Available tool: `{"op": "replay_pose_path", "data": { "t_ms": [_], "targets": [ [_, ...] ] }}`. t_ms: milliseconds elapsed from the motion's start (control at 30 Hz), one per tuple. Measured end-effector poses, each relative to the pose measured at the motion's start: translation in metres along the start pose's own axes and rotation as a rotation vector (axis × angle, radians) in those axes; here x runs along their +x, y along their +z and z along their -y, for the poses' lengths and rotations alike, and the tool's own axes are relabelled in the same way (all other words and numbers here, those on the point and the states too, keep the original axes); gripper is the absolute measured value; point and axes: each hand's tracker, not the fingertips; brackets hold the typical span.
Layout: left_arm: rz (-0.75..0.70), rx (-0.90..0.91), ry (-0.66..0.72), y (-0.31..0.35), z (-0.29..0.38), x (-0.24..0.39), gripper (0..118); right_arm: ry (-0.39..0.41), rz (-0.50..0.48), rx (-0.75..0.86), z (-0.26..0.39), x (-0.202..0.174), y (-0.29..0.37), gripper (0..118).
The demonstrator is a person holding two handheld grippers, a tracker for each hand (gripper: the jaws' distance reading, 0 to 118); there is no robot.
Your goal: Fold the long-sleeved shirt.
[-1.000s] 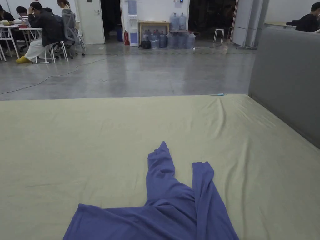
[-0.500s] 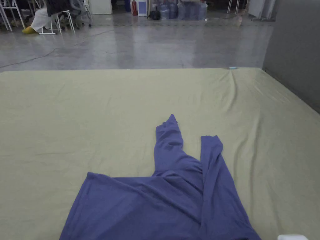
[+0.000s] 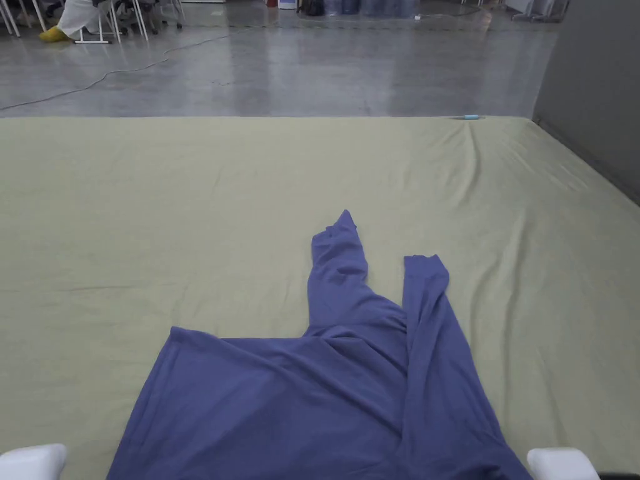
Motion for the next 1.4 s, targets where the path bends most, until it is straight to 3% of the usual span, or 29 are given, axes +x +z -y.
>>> {"op": "replay_pose_path", "data": {
  "t_ms": [367, 533, 567, 600, 633, 667, 833, 1033, 1067, 1100, 1233, 1267, 1333, 1367, 1400],
  "targets": [
    [-0.013, -0.048, 0.015, -0.009, -0.006, -0.006, 0, -0.002, 0.004, -0.051, 0.004, 0.000, -0.011, 0],
    [0.028, -0.048, -0.003, -0.027, -0.043, -0.006, 0, -0.007, 0.001, -0.055, 0.004, 0.000, -0.012, 0],
    [0.064, -0.042, 0.005, -0.036, -0.059, -0.010, 12, -0.012, -0.001, -0.057, 0.004, 0.000, -0.012, 0],
    [0.073, -0.033, 0.009, -0.045, -0.073, -0.013, 69, -0.014, -0.004, -0.058, 0.005, 0.000, -0.012, 0],
    [0.062, -0.039, 0.004, -0.060, -0.092, -0.016, 112, -0.016, -0.006, -0.060, 0.006, 0.000, -0.012, 0],
    [0.070, -0.078, -0.008, -0.078, -0.110, -0.015, 115, -0.019, -0.007, -0.061, 0.006, 0.000, -0.012, 0],
    [0.043, -0.148, 0.001, -0.159, -0.181, -0.016, 114, -0.040, 0.002, -0.061, 0.007, 0.006, -0.009, 0],
    [-0.115, -0.173, -0.056, -0.241, -0.219, -0.007, 111, -0.065, 0.037, -0.050, 0.002, 0.018, -0.005, 0],
    [-0.122, -0.178, -0.062, -0.256, -0.223, -0.010, 99, -0.074, 0.048, -0.049, 0.000, 0.021, -0.005, 0],
    [-0.148, -0.185, -0.085, -0.263, -0.224, -0.010, 65, -0.080, 0.055, -0.046, -0.002, 0.025, -0.005, 0],
    [-0.245, -0.105, -0.308, -0.255, -0.214, 0.014, 19, -0.090, 0.108, -0.033, -0.015, 0.041, -0.009, 0],
    [-0.218, -0.113, -0.320, -0.251, -0.213, 0.020, 0, -0.083, 0.135, -0.030, -0.021, 0.045, -0.011, 0],
    [-0.271, -0.126, -0.320, -0.231, -0.203, 0.033, 0, -0.079, 0.149, -0.016, -0.034, 0.055, -0.015, 1],
    [-0.175, -0.165, -0.254, -0.224, -0.203, 0.030, 0, -0.090, 0.144, 0.003, -0.040, 0.062, -0.017, 18],
    [-0.116, -0.162, -0.188, -0.215, -0.203, 0.027, 0, -0.130, 0.119, 0.027, -0.049, 0.070, -0.020, 71]
  ]
}}
